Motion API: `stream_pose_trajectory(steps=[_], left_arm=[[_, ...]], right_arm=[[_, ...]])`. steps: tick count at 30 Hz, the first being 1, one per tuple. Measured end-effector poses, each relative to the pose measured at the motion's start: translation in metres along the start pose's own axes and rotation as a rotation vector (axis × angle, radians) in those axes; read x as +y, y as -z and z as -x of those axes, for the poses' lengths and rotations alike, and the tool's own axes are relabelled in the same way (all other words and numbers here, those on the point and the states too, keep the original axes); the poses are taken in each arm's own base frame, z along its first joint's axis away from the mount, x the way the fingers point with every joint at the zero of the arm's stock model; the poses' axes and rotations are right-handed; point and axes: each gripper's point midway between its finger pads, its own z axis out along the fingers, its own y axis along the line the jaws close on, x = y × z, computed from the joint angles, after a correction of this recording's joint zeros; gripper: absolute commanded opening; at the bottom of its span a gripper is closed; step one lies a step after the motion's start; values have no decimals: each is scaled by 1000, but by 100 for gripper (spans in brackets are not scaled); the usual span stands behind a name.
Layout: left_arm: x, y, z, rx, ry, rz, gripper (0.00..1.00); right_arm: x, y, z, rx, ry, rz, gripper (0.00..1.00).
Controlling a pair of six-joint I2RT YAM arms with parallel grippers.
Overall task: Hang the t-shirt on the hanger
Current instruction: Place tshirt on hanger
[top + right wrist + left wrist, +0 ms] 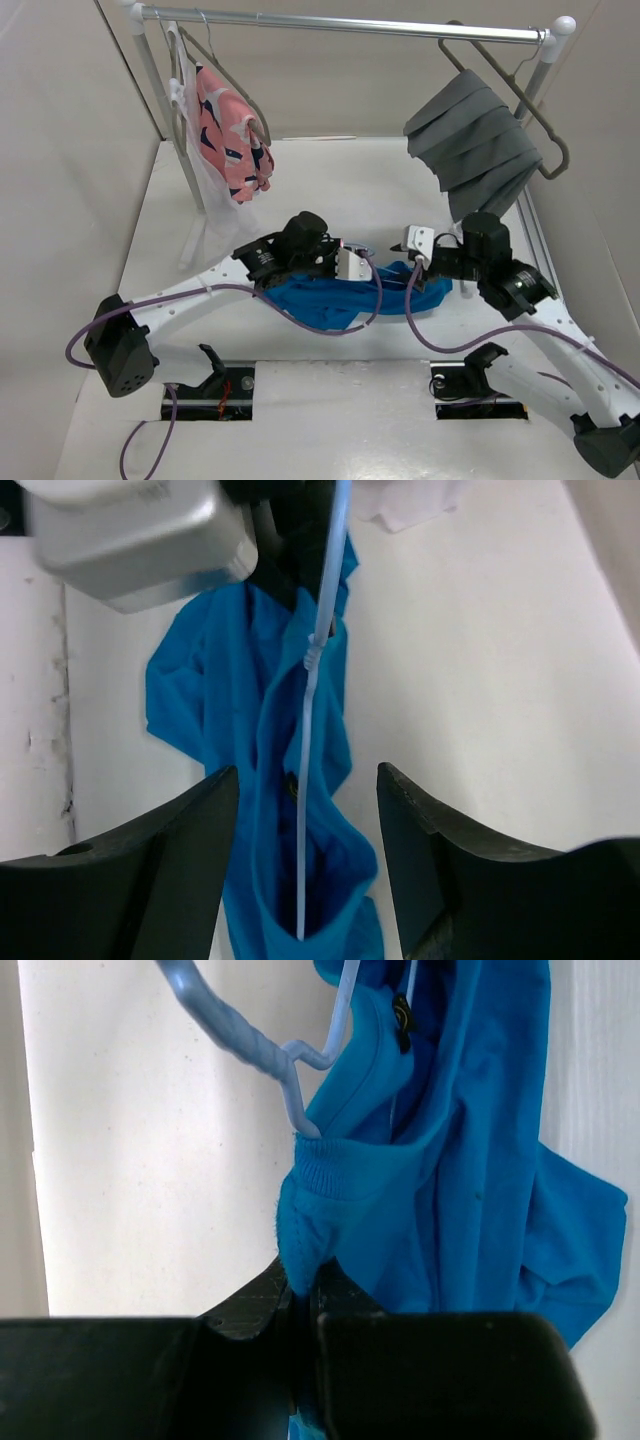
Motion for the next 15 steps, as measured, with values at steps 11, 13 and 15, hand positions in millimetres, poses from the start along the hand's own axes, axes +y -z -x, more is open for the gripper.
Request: stream_pose_trajectory(steps=[11,13,15], left_arm=[[6,3,9,-32,49,7,0],[11,4,7,-37,70,18,0],[15,6,6,-53,105,19,0]], right_arm=[[-12,-48,-40,76,-80,25,4],[-12,-49,-45,86,-86,17,0],[-14,-49,-47,95,-89,-2,0]])
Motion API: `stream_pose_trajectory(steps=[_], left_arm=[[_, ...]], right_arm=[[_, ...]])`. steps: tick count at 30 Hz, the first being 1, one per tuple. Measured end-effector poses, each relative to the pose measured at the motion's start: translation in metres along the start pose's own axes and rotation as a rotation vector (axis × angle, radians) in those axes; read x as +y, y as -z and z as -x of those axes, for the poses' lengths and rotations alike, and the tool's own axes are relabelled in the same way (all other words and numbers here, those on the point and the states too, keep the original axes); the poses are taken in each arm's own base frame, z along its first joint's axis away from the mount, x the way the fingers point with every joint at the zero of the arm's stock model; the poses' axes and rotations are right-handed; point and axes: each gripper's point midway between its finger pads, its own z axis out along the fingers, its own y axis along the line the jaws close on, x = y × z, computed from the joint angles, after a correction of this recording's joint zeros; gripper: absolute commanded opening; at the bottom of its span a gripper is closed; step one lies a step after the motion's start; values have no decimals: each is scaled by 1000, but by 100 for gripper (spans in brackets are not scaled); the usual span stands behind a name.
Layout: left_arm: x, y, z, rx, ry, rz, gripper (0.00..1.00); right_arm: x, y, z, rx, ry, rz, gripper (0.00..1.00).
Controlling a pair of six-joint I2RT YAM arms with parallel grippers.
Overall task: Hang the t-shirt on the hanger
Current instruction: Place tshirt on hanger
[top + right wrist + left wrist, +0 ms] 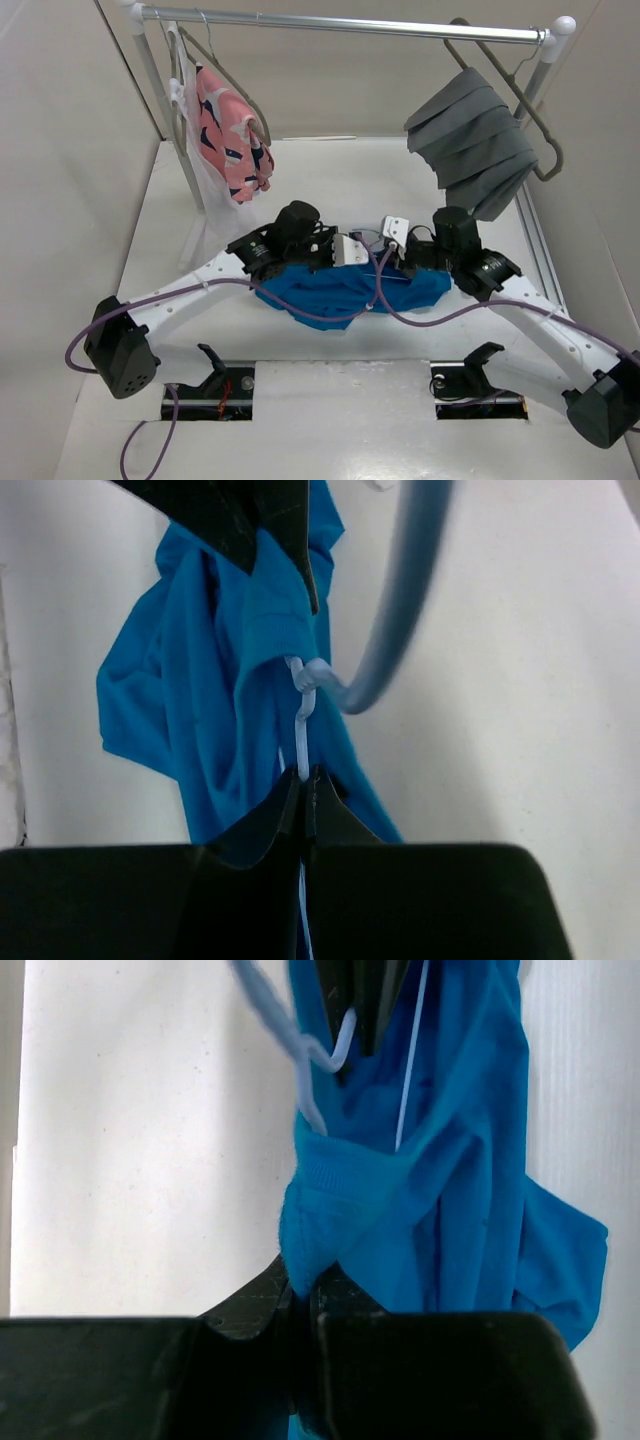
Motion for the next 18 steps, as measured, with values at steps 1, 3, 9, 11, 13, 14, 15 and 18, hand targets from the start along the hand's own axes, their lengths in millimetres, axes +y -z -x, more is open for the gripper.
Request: stream_pose_trajectory(steps=[1,3,9,11,13,14,15,18], left_arm=[[1,0,1,-12,14,-3,0],[4,2,4,-36,39,-7,0],[23,6,15,-110,83,7,0],[28,5,15,-124,95,6,2],[33,2,12,-117,109,5,4],[35,0,10,-111,117,4,8],[36,-2,9,-108,121,5,8],[42,-6,8,-94,129,14,24]], right_arm=[[-2,2,1,0,2,-11,0],[-5,9,3,-1,6,-43,0],[-18,63,11,7,-2,-198,0],[-19,74,11,32,-14,-219,0],[-20,83,16,48,-17,-232,0],[-20,86,15,62,-25,-233,0],[-20,88,16,73,-29,-231,0],[-23,97,21,121,-43,-230,0]])
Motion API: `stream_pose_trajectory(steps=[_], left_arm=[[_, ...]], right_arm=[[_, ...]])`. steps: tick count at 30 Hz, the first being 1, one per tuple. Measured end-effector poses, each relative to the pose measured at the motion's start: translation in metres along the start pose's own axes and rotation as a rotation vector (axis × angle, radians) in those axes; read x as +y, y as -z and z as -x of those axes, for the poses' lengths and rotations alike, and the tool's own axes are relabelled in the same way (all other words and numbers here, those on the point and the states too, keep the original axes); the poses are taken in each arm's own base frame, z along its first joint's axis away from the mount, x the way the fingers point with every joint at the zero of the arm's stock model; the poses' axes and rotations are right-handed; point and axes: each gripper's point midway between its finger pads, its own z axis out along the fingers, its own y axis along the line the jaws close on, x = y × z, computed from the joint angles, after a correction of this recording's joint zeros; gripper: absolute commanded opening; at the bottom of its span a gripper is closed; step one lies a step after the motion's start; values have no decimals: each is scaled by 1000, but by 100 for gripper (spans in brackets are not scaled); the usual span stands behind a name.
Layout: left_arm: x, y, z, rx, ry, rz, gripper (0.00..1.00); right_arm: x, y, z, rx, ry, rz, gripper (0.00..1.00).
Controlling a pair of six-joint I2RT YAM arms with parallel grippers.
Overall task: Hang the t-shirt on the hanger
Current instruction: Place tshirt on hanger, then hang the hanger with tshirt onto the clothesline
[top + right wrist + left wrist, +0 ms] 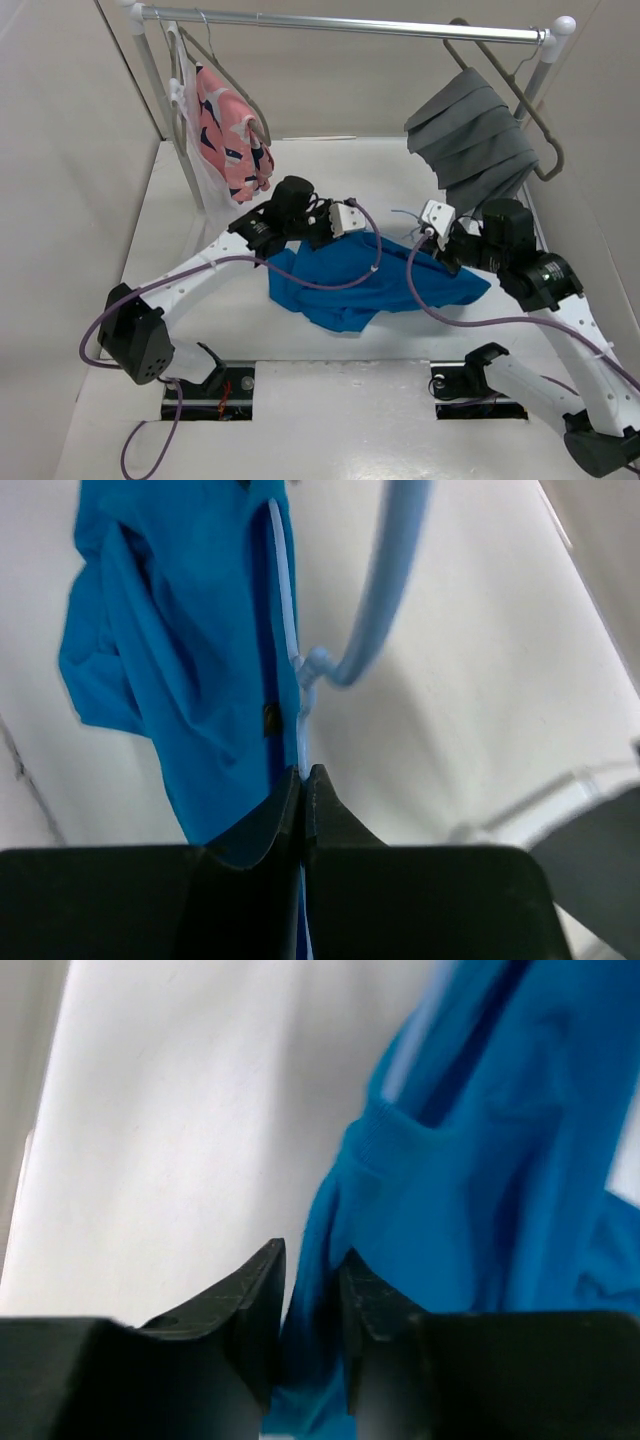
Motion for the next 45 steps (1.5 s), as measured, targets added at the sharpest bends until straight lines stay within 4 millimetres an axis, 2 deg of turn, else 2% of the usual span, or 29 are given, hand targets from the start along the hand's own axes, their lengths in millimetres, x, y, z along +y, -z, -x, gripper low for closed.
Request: stream_pose_trajectory(steps=[3,4,5,7,9,12,15,18,20,24,28,31,35,40,45], left_arm=[[28,5,-10,73,28,89,44],[40,7,-13,95,44,115,55],[53,10,-15,109,61,143,59],[64,15,-12,106,82,155,68],[71,21,-6,84,105,152,68],[66,26,3,36,121,96,68],[51,25,2,22,151,24,68],[40,23,2,9,192,-21,72],[36,23,5,-2,226,-35,100],[37,25,18,-44,301,-46,100],[50,36,52,-125,332,-26,100],[58,45,68,-172,324,14,100],[59,61,66,-172,300,169,100],[37,74,81,-196,204,242,100],[46,79,74,-174,205,318,100]], right_arm=[[-10,21,9,56,2,-33,0],[-14,30,16,62,5,-52,0],[-19,40,24,65,11,-69,0],[-25,57,42,62,31,-93,0],[-30,71,55,59,48,-108,0],[-32,82,63,65,64,-118,0],[-28,86,60,85,61,-103,0],[-28,87,61,99,57,-92,0],[-30,89,66,103,55,-90,0],[-41,93,83,84,67,-113,0],[-50,92,88,95,64,-131,0],[-64,91,94,114,55,-164,0],[-94,91,110,118,52,-241,0],[-132,83,125,120,46,-315,0],[-162,80,146,66,33,-414,0]])
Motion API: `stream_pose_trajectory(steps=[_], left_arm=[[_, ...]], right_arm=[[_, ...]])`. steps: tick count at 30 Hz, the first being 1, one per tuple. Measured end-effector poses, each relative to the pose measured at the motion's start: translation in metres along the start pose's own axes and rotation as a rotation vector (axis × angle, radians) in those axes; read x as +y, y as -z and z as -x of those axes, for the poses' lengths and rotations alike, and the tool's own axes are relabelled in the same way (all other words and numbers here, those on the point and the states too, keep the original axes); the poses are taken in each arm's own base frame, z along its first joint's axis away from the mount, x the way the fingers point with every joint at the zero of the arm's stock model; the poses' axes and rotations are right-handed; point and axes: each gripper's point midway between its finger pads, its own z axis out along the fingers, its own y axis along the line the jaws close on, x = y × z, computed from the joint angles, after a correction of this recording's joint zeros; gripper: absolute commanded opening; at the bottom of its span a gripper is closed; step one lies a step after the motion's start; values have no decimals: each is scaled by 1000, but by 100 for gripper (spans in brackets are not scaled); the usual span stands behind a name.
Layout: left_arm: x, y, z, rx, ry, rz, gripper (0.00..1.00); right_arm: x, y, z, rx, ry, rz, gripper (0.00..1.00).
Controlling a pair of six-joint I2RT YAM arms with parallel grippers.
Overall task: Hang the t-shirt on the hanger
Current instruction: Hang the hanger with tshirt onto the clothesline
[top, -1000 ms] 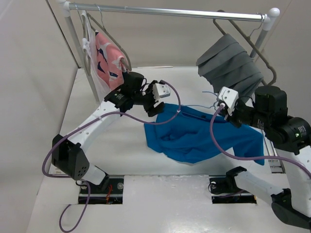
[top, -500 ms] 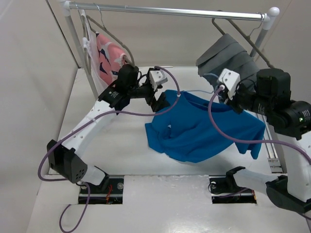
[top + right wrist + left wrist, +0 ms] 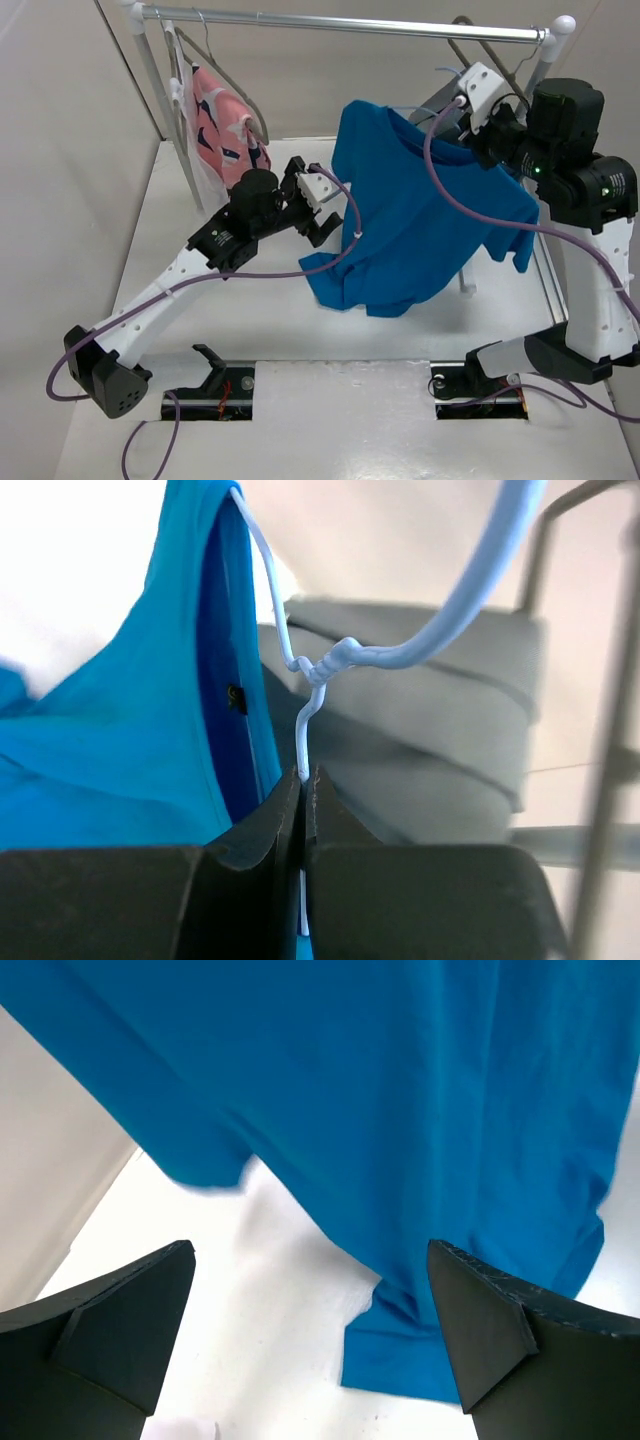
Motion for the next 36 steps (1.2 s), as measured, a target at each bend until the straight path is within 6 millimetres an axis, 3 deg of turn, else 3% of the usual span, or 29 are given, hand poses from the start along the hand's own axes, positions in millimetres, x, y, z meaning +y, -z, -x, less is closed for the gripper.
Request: stream_pose_trajectory(steps=[5,10,14,19,28,33,34,36], left_arm=[[-1,-3,-25,55,20,17,100],[0,-3,-29,63,28,26,100],[1,-3,-27,53,26,31,100],[0,-3,-30,58,27,36,100],[0,1,-37,70,28,47,100],[-2,1,-41,76,30,46,100],[-2,1,-42,78,31,46,100],[-3,1,-46,85,32,43,100]], right_arm=[[-34,6,24,-81,-40,-164,0],[-64,14,36,-121,-74,-317,0],[-81,8,38,-123,-99,-396,0],[-101,-13,27,-101,-149,-457,0],[-102,-67,-3,-32,-198,-450,0],[-98,-71,-3,-88,-206,-460,0],[-96,-70,-4,-96,-205,-459,1],[-93,-64,-4,-118,-207,-462,39]])
